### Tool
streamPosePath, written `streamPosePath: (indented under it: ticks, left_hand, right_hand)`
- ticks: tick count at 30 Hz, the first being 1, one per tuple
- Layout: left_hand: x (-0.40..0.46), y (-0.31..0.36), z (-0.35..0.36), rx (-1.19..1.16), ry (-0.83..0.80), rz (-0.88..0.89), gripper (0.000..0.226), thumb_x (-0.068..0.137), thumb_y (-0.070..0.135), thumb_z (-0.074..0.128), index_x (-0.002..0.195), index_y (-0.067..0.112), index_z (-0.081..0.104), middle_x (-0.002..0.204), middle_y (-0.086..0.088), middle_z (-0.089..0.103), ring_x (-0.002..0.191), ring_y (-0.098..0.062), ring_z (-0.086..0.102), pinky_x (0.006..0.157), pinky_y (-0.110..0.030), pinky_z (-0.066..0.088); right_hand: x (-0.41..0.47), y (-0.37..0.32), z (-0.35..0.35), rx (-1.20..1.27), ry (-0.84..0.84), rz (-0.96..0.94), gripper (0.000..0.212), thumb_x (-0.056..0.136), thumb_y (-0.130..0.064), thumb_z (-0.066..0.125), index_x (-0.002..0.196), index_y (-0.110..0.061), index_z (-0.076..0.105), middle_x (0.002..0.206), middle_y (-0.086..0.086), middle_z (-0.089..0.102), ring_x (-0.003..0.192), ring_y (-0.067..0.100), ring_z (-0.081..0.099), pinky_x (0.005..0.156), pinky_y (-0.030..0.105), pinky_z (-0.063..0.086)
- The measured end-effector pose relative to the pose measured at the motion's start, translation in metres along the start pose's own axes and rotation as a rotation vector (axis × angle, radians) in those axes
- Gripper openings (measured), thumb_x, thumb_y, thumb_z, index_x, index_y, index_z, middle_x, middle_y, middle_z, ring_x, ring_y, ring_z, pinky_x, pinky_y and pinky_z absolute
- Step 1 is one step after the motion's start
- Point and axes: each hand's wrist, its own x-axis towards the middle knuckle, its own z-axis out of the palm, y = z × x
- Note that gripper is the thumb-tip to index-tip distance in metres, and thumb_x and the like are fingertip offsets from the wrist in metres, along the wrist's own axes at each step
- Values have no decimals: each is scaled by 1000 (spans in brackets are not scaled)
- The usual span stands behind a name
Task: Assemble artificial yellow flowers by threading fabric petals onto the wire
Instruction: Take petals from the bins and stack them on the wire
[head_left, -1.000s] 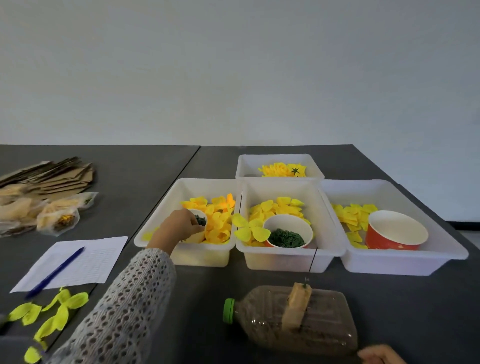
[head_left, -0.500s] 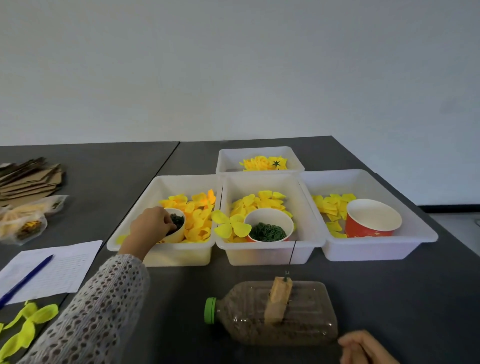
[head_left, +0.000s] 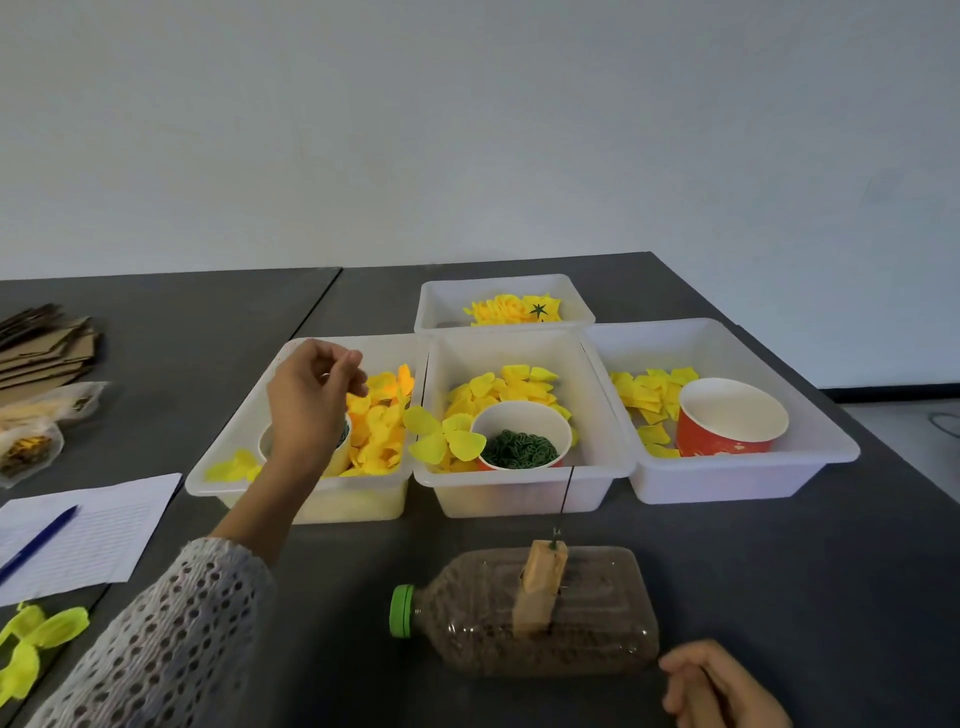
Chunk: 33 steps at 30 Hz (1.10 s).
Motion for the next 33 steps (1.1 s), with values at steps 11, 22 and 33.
streamPosePath:
  ticks: [11,22,33]
  left_hand:
    - [-96,88,51,-338,-570,119,23,82,4,75,70,23,70,73,5,71,72,-4,61,61,-17,45]
    - [-102,103,71,-172,-776,197,16,83,12,77,72,17,66,74,-1,65,69,-7,55,63,-14,39]
    - [-96,113,66,-55,-824,206,13,82,15,79,73,14,69,70,4,65,64,-5,53,62,-20,44]
  right_hand:
    - [-9,-4,4,-199,246,-27,32,87,13,51,70,-10,65,61,9,65,50,18,57,57,28,48]
    - [-8,12,2,-163,210,-36,49,89,11,49,72,-33,64,64,11,64,48,12,55,52,19,47]
    - [-6,11,0,-184,179,-5,51,88,8,53,71,-39,63,65,6,66,52,11,59,56,25,50]
